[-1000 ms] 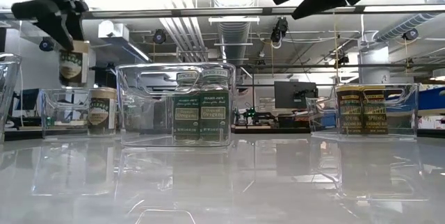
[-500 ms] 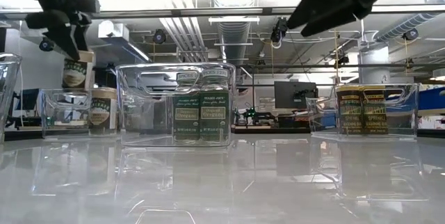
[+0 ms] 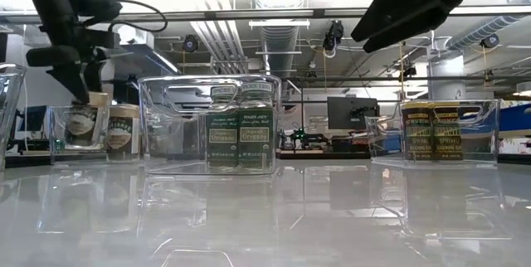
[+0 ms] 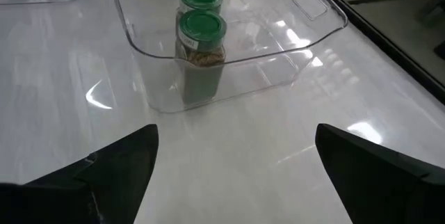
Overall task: Sort spices by type
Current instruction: Put the golden seasoning bottle into the top left transparent bin
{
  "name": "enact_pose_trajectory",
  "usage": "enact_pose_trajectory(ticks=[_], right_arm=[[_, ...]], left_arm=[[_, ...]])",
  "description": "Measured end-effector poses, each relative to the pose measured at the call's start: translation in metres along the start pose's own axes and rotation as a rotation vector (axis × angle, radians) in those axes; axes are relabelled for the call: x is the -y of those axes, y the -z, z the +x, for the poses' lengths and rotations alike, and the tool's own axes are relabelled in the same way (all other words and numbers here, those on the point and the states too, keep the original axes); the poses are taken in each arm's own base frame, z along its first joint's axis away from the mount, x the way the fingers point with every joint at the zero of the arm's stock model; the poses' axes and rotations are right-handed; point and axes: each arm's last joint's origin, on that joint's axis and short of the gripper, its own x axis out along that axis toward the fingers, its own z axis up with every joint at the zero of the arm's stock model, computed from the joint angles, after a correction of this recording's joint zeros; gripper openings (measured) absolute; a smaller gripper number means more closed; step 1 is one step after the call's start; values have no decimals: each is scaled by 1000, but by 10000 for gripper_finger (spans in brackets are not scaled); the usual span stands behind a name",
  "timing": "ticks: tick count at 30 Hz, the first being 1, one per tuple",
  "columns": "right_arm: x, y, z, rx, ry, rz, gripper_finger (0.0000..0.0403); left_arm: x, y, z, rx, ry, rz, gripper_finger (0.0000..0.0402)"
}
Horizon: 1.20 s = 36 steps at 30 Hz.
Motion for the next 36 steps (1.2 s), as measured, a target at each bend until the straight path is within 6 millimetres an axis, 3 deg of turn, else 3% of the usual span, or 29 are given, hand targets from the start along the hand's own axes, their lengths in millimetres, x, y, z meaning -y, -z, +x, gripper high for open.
enact_pose_trajectory(ticks=[36], right_arm=[[3, 12, 5, -20, 16, 42, 379]], left_arm=[[-3, -2, 24, -24, 53, 16, 261]])
